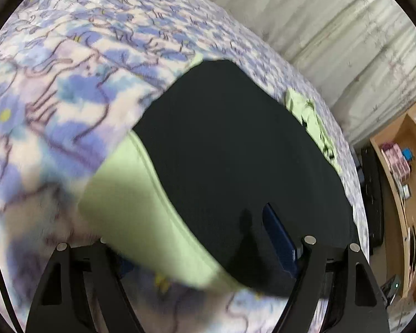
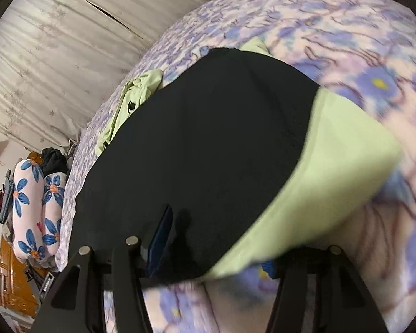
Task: Fold large clothes
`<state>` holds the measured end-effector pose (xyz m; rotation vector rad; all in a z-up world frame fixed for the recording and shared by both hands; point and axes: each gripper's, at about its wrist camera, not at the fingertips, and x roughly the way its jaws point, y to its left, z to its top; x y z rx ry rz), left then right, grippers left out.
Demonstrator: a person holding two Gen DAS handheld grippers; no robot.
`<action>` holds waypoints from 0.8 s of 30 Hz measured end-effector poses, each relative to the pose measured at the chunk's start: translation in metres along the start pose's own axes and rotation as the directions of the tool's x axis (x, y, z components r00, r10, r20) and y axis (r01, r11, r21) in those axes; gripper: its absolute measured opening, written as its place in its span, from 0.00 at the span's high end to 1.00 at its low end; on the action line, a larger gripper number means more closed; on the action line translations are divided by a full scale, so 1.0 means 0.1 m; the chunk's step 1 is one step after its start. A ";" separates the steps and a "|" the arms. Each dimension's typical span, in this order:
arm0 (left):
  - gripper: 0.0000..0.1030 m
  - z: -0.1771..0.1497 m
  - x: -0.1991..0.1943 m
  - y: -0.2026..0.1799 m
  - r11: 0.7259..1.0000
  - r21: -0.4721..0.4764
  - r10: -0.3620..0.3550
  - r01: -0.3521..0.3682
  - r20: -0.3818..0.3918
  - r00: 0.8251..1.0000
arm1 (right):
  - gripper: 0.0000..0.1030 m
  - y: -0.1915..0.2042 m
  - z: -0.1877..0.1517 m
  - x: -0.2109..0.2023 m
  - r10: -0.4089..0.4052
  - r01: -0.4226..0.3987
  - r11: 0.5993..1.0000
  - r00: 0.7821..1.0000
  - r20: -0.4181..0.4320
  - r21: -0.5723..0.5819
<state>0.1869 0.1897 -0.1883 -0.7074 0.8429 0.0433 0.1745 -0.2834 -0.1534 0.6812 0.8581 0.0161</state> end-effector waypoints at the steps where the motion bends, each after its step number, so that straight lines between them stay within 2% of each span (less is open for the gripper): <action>1: 0.27 0.03 0.01 -0.01 1.000 -0.004 0.007 -0.007 0.031 0.999 | 0.47 0.01 0.01 0.02 -0.007 0.007 1.000 1.000 0.011 -0.002; 2: 0.44 0.04 0.01 0.01 1.000 -0.009 0.026 -0.026 0.060 0.998 | 0.52 0.02 0.02 0.04 -0.010 0.010 1.000 1.000 0.024 -0.002; 3: 0.56 0.06 0.01 0.01 0.998 -0.013 0.059 -0.058 0.091 0.994 | 0.56 0.03 0.03 0.05 -0.017 0.017 1.000 0.999 0.033 -0.006; 4: 0.77 0.06 0.00 0.03 0.997 -0.015 0.073 -0.071 0.105 0.992 | 0.71 0.03 0.04 0.06 -0.023 0.023 1.000 0.999 0.037 -0.012; 5: 0.86 0.06 0.00 0.06 0.998 -0.028 0.060 -0.057 0.109 0.992 | 0.81 0.03 0.05 0.08 -0.019 0.020 1.000 0.999 0.038 -0.017; 7: 0.89 0.04 -0.03 0.08 0.998 -0.046 0.045 -0.040 0.115 0.992 | 0.87 0.02 0.05 0.05 -0.012 0.012 1.000 0.999 0.047 -0.015; 11: 0.91 0.01 -0.16 -0.05 0.996 -0.015 0.089 -0.088 0.134 0.987 | 0.94 0.08 0.04 -0.08 -0.016 0.019 0.999 0.997 0.076 -0.036; 17: 0.91 -0.05 -0.52 -0.08 0.996 -0.046 0.077 -0.072 0.096 0.992 | 0.94 0.21 -0.03 -0.45 -0.014 0.023 0.997 0.994 0.108 -0.076; 24: 0.91 -0.37 -1.00 0.08 0.995 -0.022 0.101 -0.100 0.043 0.994 | 0.94 0.15 -0.29 -0.80 -0.029 0.036 0.994 0.997 0.065 -0.106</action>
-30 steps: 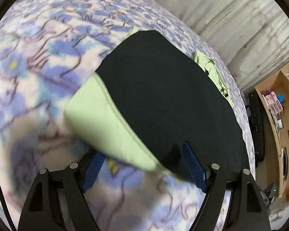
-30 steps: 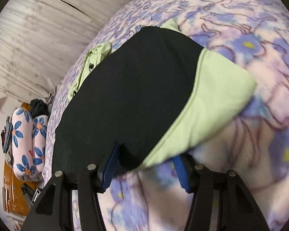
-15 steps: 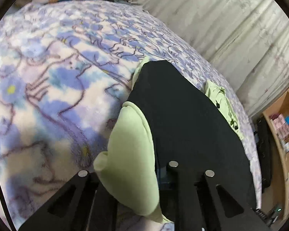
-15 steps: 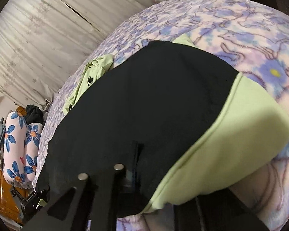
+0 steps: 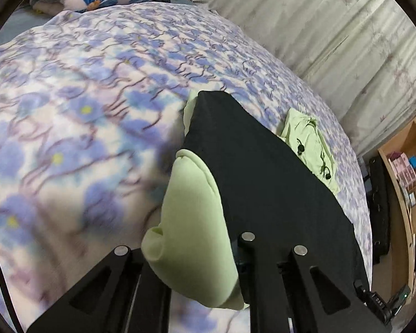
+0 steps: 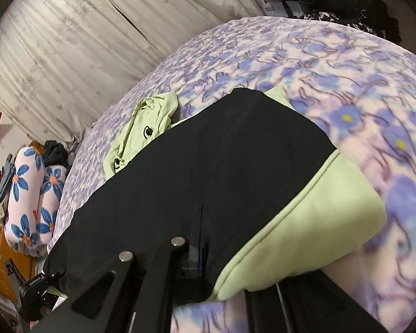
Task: Fold large clothes
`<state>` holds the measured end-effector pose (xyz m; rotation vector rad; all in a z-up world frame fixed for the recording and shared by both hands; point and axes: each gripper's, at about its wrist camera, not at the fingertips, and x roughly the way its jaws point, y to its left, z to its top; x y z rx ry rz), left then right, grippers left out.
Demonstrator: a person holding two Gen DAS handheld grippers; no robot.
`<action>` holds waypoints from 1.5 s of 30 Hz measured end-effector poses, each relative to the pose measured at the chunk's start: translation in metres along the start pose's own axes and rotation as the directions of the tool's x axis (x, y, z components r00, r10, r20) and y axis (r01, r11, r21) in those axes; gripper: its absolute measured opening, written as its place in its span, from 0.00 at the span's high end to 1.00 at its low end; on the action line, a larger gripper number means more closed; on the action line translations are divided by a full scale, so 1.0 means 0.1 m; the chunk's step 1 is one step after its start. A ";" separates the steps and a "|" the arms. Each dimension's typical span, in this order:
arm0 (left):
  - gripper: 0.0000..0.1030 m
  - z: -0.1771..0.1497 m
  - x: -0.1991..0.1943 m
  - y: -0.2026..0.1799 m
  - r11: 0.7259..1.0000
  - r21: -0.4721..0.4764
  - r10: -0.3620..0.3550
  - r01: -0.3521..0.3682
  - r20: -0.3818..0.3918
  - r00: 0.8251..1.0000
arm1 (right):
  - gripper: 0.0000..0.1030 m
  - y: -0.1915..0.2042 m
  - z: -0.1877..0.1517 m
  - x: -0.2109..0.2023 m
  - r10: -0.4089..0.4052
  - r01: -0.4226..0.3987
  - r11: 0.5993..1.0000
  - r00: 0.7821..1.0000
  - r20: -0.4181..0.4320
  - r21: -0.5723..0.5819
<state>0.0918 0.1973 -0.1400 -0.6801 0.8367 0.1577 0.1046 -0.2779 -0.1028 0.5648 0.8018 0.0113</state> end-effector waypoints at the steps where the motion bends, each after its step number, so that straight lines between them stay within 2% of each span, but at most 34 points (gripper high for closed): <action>1: 0.91 -0.03 -0.04 0.02 1.000 0.006 0.005 -0.005 -0.005 1.000 | 0.94 0.00 -0.05 -0.06 -0.007 0.007 1.000 1.000 -0.008 -0.011; 6: 0.91 -0.22 -0.26 0.13 0.998 0.056 0.037 -0.036 -0.021 0.999 | 0.94 -0.02 -0.23 -0.27 -0.014 0.013 0.999 0.999 -0.029 -0.039; 9: 0.90 -0.29 -0.27 0.16 0.994 0.095 0.062 -0.059 -0.025 0.998 | 0.94 -0.04 -0.32 -0.26 -0.041 0.038 0.997 0.998 -0.043 -0.067; 12: 0.84 -0.32 -0.23 0.15 0.986 0.128 0.110 -0.106 -0.027 0.994 | 0.92 -0.05 -0.36 -0.22 -0.072 0.067 0.995 0.995 -0.064 -0.078; 14: 0.69 -0.34 -0.24 0.12 0.973 0.155 0.176 -0.172 -0.012 0.984 | 0.86 -0.02 -0.37 -0.25 -0.105 0.099 0.990 0.993 -0.062 -0.097; 15: 0.65 -0.35 -0.26 0.11 0.964 0.166 0.208 -0.206 0.004 0.978 | 0.85 0.01 -0.38 -0.27 -0.115 0.108 0.988 0.992 -0.058 -0.108; 17: 0.45 -0.35 -0.30 0.12 0.956 0.168 0.238 -0.238 0.019 0.971 | 0.79 0.04 -0.38 -0.31 -0.136 0.128 0.984 0.989 -0.059 -0.128; 19: 0.33 -0.35 -0.37 0.15 0.951 0.154 0.266 -0.269 0.040 0.963 | 0.76 0.03 -0.41 -0.35 -0.143 0.134 0.983 0.988 -0.062 -0.129; 25: 0.32 -0.39 -0.60 0.21 0.931 0.152 0.322 -0.332 0.090 0.943 | 0.68 0.00 -0.57 -0.58 -0.194 0.186 0.973 0.980 -0.052 -0.138; 30: 0.32 -0.49 -0.75 0.15 0.916 0.203 0.327 -0.345 0.119 0.937 | 0.68 0.10 -0.67 -0.81 -0.215 0.212 0.959 0.977 -0.001 -0.187; 35: 0.31 -0.48 -0.93 -0.10 0.906 0.268 0.290 -0.328 0.170 0.942 | 0.68 0.27 -0.66 -1.05 -0.187 0.202 0.954 0.979 0.083 -0.222; 39: 0.29 -0.32 -1.04 -0.33 0.912 0.293 0.240 -0.288 0.189 0.952 | 0.68 0.51 -0.53 -1.19 -0.156 0.197 0.937 0.975 0.159 -0.288; 42: 0.27 -0.16 -1.08 -0.50 0.917 0.313 0.194 -0.249 0.196 0.961 | 0.68 0.68 -0.37 -1.21 -0.112 0.164 0.934 0.978 0.175 -0.318; 45: 0.25 0.01 -1.07 -0.73 0.908 0.364 0.143 -0.207 0.195 0.970 | 0.68 0.83 -0.16 -1.17 -0.072 0.139 0.929 0.977 0.202 -0.342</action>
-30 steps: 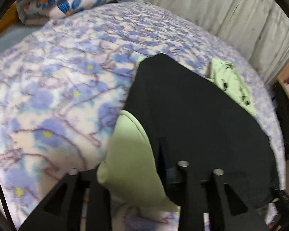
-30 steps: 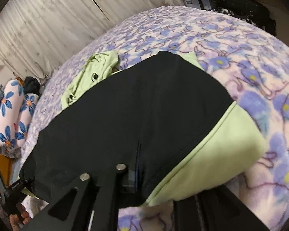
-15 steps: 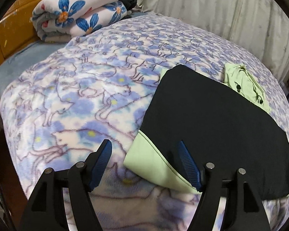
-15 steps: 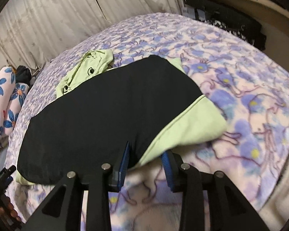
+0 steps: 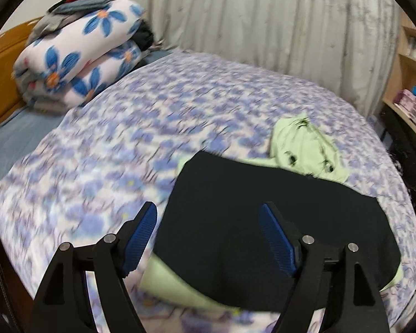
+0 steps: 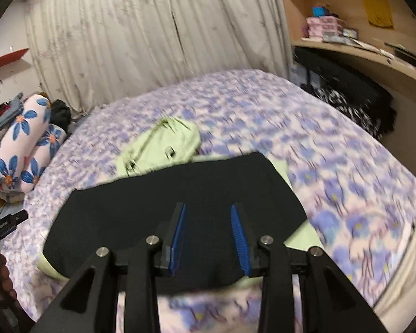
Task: Fold large clothes
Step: 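Grasp the green bundle with both grippers and lift it off the bed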
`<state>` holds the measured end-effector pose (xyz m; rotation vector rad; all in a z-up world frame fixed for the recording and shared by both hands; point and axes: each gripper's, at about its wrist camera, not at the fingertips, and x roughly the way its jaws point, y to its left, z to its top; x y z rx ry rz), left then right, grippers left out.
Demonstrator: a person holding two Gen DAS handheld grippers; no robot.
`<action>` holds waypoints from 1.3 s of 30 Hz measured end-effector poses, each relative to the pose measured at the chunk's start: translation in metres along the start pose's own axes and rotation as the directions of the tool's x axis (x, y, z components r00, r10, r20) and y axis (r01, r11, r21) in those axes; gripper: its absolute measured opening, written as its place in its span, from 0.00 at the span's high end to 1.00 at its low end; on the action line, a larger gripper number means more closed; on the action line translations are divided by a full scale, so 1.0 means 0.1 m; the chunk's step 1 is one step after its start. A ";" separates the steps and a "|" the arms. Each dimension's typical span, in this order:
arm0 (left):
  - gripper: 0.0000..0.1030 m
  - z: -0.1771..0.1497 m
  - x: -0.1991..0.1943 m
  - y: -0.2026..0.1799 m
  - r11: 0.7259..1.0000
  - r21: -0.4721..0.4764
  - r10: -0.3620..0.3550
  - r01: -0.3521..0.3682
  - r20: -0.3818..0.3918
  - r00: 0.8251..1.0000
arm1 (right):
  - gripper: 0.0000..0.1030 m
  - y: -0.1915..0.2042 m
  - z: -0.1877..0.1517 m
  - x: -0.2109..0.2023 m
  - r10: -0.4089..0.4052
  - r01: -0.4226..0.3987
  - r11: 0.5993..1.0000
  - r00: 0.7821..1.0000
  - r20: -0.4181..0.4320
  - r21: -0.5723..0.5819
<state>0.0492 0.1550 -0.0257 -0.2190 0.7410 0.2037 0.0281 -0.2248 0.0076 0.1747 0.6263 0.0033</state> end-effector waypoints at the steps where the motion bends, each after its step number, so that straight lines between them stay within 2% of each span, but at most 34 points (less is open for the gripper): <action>1: 0.24 0.07 0.02 -0.05 1.000 0.017 -0.013 0.013 0.001 1.000 | 0.68 0.02 0.08 0.04 0.009 -0.009 1.000 1.000 0.006 -0.007; 6: 0.23 0.41 0.22 -0.35 0.990 0.129 -0.062 0.063 -0.012 0.998 | 0.68 0.12 0.47 0.43 0.095 -0.094 0.995 0.995 -0.039 0.019; 11: 0.22 0.86 0.67 -0.69 0.965 0.245 -0.091 0.095 -0.028 0.995 | 0.66 0.16 0.92 1.18 0.146 -0.140 0.988 0.983 -0.115 0.061; 13: 0.22 1.04 0.98 -0.81 0.958 0.263 -0.105 0.113 -0.044 0.994 | 0.61 0.17 1.01 1.48 0.181 -0.168 0.981 0.971 -0.154 0.091; 16: 0.22 1.27 1.44 -0.93 0.954 0.262 -0.127 0.146 -0.088 0.988 | 0.60 0.19 1.14 2.03 0.196 -0.181 0.980 0.953 -0.231 0.084; 20: 0.22 1.50 2.29 -1.11 0.958 0.230 -0.123 0.171 -0.209 0.970 | 0.60 0.16 1.29 2.77 0.211 -0.188 0.977 0.923 -0.323 0.102; 24: 0.22 1.59 2.99 -1.25 0.964 0.176 -0.137 0.200 -0.319 0.938 | 0.60 0.14 1.40 3.34 0.222 -0.194 0.975 0.900 -0.375 0.112; 27: 0.22 1.59 3.40 -1.43 0.963 0.185 -0.124 0.197 -0.345 0.930 | 0.60 0.08 1.44 3.71 0.223 -0.178 0.973 0.886 -0.406 0.147; 32: 0.24 1.51 3.83 -1.70 0.942 0.302 -0.029 0.148 -0.365 0.931 | 0.60 0.02 1.45 4.20 0.234 -0.176 0.970 0.867 -0.440 0.170; 34: 0.25 1.48 3.98 -1.72 0.936 0.325 0.002 0.133 -0.385 0.923 | 0.60 0.01 1.42 4.35 0.252 -0.183 0.965 0.851 -0.460 0.190; 35: 0.25 1.46 4.07 -1.72 0.935 0.325 0.004 0.140 -0.405 0.914 | 0.60 0.01 1.40 4.42 0.268 -0.194 0.960 0.841 -0.471 0.200; 36: 0.25 1.46 4.13 -1.72 0.936 0.318 -0.003 0.149 -0.417 0.909 | 0.60 0.02 1.40 4.45 0.273 -0.199 0.959 0.839 -0.470 0.203; 37: 0.27 1.46 4.16 -1.70 0.938 0.311 -0.011 0.155 -0.419 0.908 | 0.62 0.03 1.40 4.47 0.274 -0.202 0.959 0.842 -0.465 0.198; 39: 0.49 1.48 4.17 -1.70 0.938 0.291 -0.050 0.187 -0.420 0.906 | 0.74 0.07 1.39 4.49 0.270 -0.207 0.961 0.844 -0.464 0.182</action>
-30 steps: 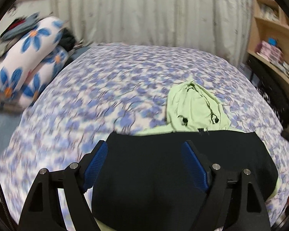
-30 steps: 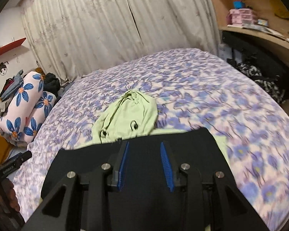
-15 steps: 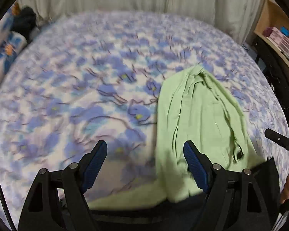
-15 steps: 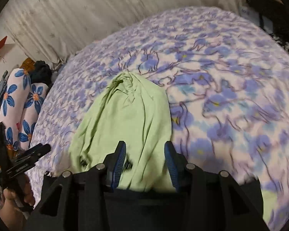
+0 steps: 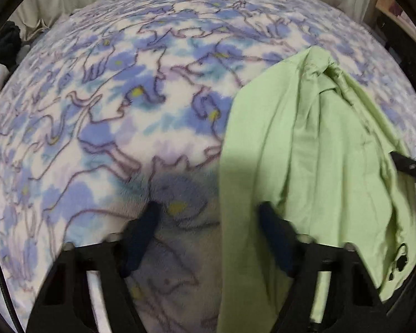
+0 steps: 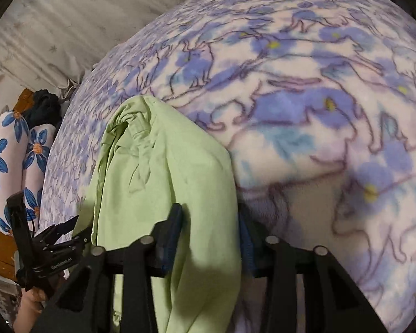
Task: Fold large clothes
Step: 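Grasp the green bundle with both grippers and lift it off the bed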
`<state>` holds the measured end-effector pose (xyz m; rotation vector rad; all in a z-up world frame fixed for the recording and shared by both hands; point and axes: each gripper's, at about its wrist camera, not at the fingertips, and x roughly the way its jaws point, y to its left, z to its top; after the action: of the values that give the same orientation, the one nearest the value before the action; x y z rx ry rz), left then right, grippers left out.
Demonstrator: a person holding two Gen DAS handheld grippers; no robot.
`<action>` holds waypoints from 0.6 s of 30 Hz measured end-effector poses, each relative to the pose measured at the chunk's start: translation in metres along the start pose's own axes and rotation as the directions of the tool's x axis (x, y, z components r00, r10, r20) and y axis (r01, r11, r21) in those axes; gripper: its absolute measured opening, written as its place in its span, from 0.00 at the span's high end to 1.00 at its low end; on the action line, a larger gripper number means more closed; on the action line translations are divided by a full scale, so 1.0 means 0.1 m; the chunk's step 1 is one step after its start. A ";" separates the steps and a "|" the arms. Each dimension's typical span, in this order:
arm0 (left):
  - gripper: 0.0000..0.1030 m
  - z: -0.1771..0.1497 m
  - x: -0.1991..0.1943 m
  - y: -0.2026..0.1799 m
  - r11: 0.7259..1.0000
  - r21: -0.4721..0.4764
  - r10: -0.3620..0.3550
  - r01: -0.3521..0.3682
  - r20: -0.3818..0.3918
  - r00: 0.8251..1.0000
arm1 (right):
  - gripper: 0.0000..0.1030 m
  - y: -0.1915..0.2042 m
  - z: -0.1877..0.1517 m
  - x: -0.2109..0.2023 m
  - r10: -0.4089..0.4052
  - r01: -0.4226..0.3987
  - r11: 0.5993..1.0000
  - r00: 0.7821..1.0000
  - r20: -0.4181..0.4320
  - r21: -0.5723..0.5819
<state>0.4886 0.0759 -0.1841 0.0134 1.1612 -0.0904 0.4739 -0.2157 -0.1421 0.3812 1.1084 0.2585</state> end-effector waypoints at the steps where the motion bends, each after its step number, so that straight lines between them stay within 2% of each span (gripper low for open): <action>1: 0.80 0.01 -0.02 0.00 1.000 0.001 -0.027 0.027 0.006 1.000 | 0.86 0.01 0.01 0.00 0.004 -0.004 1.000 1.000 -0.005 -0.005; 2: 0.98 0.03 -0.05 -0.01 0.998 -0.005 -0.066 0.066 0.004 0.998 | 0.91 0.05 0.00 -0.02 0.003 -0.003 1.000 1.000 0.002 -0.019; 5: 0.99 0.01 -0.25 -0.10 1.000 0.013 -0.017 0.017 0.062 0.998 | 0.94 0.19 -0.02 -0.18 -0.031 0.034 0.997 0.999 0.043 -0.070; 8: 1.00 -0.06 -0.55 -0.12 1.000 0.014 0.001 -0.003 0.131 0.991 | 0.94 0.30 -0.06 -0.48 -0.013 0.022 0.996 0.995 0.099 -0.089; 13: 1.00 -0.32 -1.20 0.01 1.000 0.013 -0.030 0.027 0.213 0.977 | 0.94 0.48 -0.34 -1.16 0.067 -0.039 0.989 0.978 0.199 -0.140; 18: 1.00 -0.82 -1.89 0.13 0.997 0.016 -0.079 0.077 0.263 0.962 | 0.94 0.58 -0.83 -1.76 0.160 -0.122 0.978 0.959 0.234 -0.167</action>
<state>0.3396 0.1055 -0.0442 -0.0382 0.8950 -0.1607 0.3229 -0.2172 -0.0061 0.3470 0.8120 0.4085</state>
